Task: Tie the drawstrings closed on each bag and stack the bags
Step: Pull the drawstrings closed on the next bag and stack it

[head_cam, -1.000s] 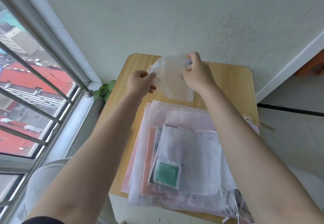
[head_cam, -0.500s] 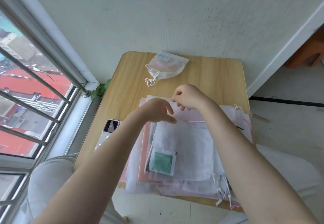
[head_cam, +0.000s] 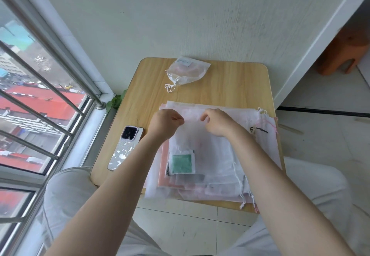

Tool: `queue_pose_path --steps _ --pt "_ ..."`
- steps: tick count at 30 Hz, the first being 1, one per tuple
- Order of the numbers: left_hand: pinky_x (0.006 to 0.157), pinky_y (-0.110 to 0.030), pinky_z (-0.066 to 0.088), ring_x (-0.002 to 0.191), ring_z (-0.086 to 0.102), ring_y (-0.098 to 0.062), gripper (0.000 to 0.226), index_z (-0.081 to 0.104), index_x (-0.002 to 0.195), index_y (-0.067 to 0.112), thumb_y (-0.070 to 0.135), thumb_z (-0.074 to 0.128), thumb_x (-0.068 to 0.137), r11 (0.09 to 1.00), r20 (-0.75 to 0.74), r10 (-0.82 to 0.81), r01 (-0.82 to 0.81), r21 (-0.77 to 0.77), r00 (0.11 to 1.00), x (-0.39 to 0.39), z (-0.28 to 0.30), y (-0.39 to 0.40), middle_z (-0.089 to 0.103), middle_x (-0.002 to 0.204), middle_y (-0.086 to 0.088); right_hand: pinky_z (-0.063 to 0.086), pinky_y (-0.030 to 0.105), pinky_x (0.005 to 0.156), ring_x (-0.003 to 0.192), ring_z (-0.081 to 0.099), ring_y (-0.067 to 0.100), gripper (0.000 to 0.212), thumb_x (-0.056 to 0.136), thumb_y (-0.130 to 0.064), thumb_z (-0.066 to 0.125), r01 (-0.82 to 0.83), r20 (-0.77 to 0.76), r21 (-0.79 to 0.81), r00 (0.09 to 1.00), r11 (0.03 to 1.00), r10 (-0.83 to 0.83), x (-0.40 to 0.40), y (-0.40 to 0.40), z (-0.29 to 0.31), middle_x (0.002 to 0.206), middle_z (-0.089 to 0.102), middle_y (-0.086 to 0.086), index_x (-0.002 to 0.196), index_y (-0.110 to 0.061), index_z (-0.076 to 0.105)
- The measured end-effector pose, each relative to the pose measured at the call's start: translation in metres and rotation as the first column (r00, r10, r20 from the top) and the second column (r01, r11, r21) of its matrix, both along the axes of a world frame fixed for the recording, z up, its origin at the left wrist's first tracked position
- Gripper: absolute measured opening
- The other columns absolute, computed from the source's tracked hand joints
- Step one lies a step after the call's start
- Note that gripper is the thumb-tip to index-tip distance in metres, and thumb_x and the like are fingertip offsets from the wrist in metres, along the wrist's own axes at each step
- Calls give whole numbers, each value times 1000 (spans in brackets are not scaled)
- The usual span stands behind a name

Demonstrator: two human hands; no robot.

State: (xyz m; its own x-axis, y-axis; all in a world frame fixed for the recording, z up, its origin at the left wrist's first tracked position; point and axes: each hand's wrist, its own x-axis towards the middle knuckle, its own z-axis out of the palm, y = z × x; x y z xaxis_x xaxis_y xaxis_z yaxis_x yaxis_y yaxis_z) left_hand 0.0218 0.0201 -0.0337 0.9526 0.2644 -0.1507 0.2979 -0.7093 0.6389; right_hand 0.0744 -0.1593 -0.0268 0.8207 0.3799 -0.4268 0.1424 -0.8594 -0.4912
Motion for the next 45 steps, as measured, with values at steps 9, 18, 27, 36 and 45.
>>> queue_pose_path --steps 9,18,27,36,45 --pt "82 -29 52 95 63 -17 22 69 105 15 26 66 86 969 -340 -194 233 79 920 -14 9 26 66 104 2 28 39 88 103 49 25 19 89 -15 44 -43 116 -179 991 983 64 1 10 7 96 58 -4 88 -23 62" --pt "53 -21 37 65 52 -14 17 73 81 13 29 70 87 964 -112 9 -39 -261 994 -22 8 21 64 74 2 39 23 74 101 47 14 41 86 -12 58 -9 84 364 996 931 -23 -8 32 15 121 44 2 125 -17 48" --pt "58 -25 34 67 45 -17 30 62 76 6 34 70 79 913 -287 -99 -28 -406 953 -38 7 44 52 71 -1 43 20 66 86 57 10 14 91 -13 54 7 -29 296 1000 955 1 -14 37 -1 86 57 -16 92 -22 66" --pt "79 -31 51 77 66 -22 26 66 81 7 20 52 98 266 -200 337 -296 -917 920 -29 1 49 68 74 -5 41 19 61 75 53 10 11 91 -20 60 -64 78 294 996 954 42 -20 53 2 84 57 -8 97 -20 69" --pt "53 -20 42 45 47 -11 16 59 84 7 11 48 95 -154 -333 533 -298 -942 778 -33 -17 53 53 64 1 25 31 54 53 33 16 54 90 -51 59 70 67 157 994 985 -82 -14 33 -6 58 31 -4 59 -17 31"
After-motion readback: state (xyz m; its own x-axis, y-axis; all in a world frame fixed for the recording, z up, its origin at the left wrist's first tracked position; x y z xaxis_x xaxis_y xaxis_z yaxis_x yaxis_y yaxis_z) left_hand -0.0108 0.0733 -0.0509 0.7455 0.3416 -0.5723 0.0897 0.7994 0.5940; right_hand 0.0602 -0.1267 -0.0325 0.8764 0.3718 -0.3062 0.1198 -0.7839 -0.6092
